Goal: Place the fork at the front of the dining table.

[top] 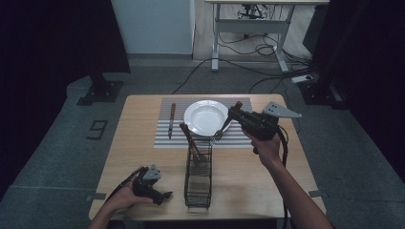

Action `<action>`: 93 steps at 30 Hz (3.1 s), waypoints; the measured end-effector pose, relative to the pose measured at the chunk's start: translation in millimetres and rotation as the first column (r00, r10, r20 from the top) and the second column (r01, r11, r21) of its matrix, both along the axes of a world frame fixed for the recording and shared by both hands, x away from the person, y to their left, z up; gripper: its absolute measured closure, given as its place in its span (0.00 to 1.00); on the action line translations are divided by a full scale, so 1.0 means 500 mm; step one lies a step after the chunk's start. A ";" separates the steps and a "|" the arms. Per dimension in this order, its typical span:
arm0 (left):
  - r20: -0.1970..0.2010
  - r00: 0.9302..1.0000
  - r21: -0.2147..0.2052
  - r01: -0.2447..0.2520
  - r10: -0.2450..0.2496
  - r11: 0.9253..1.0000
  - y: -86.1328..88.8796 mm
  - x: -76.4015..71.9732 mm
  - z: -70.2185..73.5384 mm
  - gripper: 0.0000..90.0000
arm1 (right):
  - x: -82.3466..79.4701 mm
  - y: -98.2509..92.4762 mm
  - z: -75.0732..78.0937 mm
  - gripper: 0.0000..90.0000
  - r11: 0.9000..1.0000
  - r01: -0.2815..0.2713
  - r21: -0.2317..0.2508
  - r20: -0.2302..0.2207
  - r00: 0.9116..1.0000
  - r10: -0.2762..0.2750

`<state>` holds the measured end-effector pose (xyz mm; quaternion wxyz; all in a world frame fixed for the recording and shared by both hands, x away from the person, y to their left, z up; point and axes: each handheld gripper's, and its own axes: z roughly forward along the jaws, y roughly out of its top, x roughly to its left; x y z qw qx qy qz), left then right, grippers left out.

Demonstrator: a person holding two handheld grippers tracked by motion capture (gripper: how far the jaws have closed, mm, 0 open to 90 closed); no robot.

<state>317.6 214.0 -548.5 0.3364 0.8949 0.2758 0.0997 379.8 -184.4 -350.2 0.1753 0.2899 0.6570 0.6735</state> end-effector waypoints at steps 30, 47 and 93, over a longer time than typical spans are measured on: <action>0.001 1.000 0.000 0.000 0.000 1.000 0.000 0.000 0.000 0.00 | 0.061 -0.066 -0.056 0.89 0.984 0.160 -0.083 -0.073 0.983 -0.166; 0.001 1.000 -0.001 -0.001 0.001 1.000 0.000 0.000 0.000 0.00 | 0.107 -0.082 -0.116 0.89 0.957 0.226 -0.179 -0.125 0.960 -0.250; 0.001 1.000 0.002 0.008 -0.008 1.000 0.001 0.001 0.000 0.00 | 0.229 -0.058 -0.191 0.89 0.870 0.331 -0.366 -0.192 0.888 -0.419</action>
